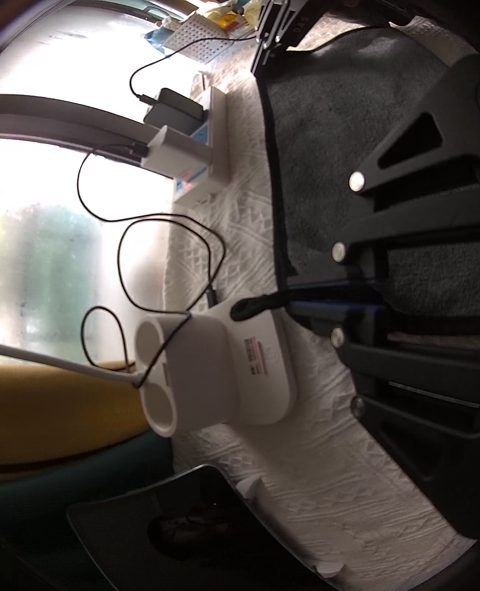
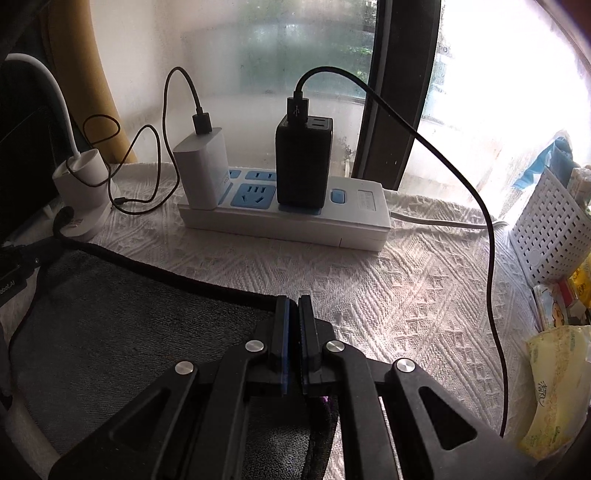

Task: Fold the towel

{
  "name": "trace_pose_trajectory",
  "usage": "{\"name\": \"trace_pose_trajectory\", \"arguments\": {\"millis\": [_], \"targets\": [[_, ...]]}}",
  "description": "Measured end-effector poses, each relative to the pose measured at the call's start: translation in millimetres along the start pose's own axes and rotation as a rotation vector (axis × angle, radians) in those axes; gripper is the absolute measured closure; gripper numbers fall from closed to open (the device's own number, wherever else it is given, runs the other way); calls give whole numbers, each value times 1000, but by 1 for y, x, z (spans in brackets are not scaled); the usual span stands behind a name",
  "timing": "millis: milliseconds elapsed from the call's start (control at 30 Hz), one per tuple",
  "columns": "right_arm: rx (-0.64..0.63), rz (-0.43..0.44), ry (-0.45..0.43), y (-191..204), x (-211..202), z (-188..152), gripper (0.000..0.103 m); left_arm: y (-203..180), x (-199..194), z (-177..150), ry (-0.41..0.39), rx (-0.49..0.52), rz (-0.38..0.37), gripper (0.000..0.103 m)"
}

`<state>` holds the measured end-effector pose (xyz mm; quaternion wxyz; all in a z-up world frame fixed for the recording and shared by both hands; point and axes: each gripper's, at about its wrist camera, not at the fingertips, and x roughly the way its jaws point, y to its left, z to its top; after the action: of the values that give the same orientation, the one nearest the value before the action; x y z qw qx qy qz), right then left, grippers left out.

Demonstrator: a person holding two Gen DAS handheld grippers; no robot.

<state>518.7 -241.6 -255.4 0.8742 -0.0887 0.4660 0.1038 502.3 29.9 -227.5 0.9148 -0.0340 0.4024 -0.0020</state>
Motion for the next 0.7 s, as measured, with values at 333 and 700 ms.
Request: {"name": "trace_pose_trajectory", "arguments": {"millis": [333, 700], "targets": [[20, -3, 31, -3, 12, -6, 98, -3, 20, -1, 58, 34, 49, 95], [49, 9, 41, -6, 16, -5, 97, -7, 20, 1, 64, 40, 103, 92]]}}
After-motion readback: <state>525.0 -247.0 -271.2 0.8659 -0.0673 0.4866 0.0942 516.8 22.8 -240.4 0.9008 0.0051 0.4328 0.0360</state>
